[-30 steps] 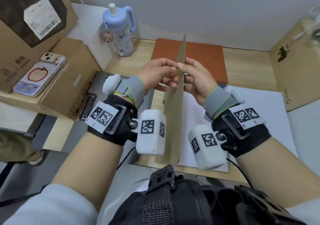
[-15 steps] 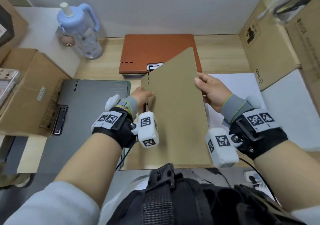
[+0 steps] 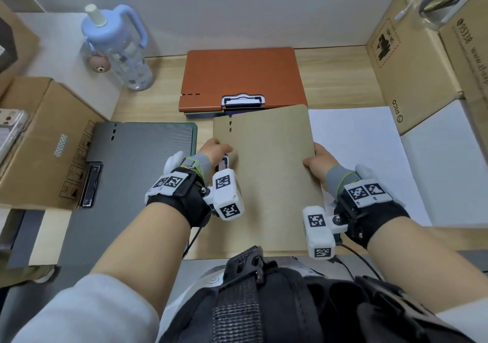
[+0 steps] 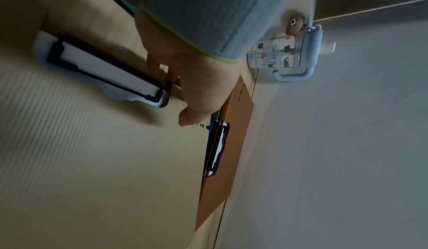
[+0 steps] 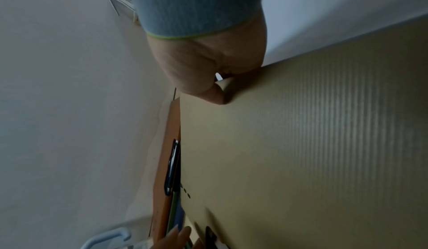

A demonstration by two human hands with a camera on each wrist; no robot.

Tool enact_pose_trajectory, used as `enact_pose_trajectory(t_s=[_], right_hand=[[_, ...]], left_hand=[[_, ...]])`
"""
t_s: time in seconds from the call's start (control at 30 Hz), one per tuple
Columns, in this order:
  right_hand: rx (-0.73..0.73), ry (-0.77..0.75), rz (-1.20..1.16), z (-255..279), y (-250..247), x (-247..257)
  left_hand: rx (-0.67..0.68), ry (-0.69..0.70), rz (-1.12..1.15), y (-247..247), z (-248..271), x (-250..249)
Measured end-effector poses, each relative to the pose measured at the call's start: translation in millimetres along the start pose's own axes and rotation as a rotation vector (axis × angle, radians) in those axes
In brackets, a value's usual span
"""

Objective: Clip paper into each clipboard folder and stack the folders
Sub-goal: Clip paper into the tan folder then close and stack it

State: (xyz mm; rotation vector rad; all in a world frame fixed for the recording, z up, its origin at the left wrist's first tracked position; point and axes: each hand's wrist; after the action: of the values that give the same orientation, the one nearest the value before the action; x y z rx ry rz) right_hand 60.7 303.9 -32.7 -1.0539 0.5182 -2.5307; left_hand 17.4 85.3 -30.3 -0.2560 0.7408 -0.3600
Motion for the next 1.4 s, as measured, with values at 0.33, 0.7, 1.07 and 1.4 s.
enact_pose_trajectory(t_s=[0.33, 0.7, 1.07, 1.4], right_hand=[[-0.025, 0.028, 0.090, -6.2, 1.8, -6.4], [-0.024, 0.008, -0.018, -15.4, 8.9, -2.4], [-0.248, -0.041, 0.069, -27.5, 0.9, 21.6], [-0.059, 0.022, -0.449, -36.6, 5.1, 32.3]], left_hand=[[-0.070, -0.026, 0.166, -16.3, 4.5, -1.8], [-0.016, 0.106, 0.500, -54.9, -2.3, -26.7], [-0.194, 0.126, 0.820, -88.8, -8.3, -42.3], [-0.157, -0.011, 1.186, -62.6, -16.7, -33.2]])
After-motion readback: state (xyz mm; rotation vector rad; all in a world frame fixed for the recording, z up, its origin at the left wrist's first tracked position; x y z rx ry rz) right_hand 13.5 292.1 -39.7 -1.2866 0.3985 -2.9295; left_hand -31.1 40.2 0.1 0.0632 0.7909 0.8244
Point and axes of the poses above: each hand's wrist, its own z-axis away from the middle knuckle, its own y-axis out of the palm, x = y × z, and after that the axes turned 7 degrees about z, right-handed
